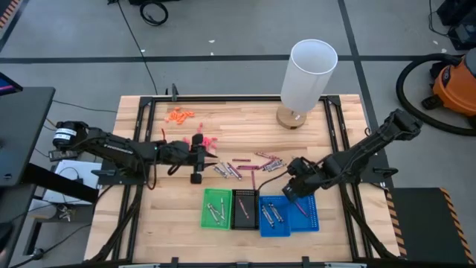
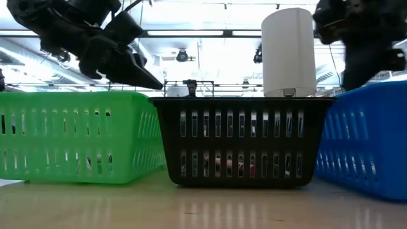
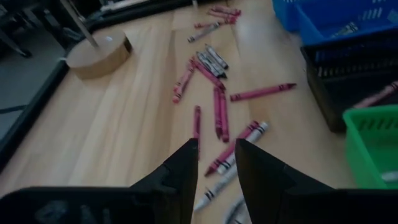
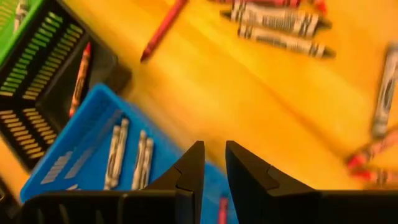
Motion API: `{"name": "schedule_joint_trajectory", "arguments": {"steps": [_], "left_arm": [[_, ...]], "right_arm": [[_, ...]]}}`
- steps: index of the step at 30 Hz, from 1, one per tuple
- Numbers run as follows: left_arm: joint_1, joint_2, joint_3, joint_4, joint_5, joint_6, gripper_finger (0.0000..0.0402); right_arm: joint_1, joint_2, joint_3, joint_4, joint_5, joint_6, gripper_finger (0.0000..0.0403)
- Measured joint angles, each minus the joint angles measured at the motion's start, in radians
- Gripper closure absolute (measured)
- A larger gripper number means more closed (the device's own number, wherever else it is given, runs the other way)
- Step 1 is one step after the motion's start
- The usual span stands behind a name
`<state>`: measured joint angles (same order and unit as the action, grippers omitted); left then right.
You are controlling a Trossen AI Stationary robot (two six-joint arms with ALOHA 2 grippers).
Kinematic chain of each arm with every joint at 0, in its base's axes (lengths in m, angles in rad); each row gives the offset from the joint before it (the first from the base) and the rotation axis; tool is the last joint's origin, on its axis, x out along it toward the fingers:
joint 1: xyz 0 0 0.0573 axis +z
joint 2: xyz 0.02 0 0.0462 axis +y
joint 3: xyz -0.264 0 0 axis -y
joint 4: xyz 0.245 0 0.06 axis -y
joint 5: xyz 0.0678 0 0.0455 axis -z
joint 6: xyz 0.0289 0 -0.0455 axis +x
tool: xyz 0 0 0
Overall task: Sort crayons
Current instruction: Put the black crayon into the left blue bin
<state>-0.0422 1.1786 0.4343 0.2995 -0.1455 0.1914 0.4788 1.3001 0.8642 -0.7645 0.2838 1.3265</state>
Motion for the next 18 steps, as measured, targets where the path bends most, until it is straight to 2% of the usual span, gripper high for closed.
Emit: {"name": "schedule_joint_trajectory", "arguments": {"steps": [10, 18], "left_arm": [[-0.035, 0.0, 0.0, -0.107, 0.0, -0.074, 0.0285], [-0.047, 0.0, 0.0, -0.127, 0.0, -0.095, 0.0285]], "right_arm": [[-0.123, 0.006, 0.0, 0.008, 0.02, -0.291, 0.0329], [-0.217, 0.006, 0.0, -0.115, 0.021, -0.36, 0.0329]]}}
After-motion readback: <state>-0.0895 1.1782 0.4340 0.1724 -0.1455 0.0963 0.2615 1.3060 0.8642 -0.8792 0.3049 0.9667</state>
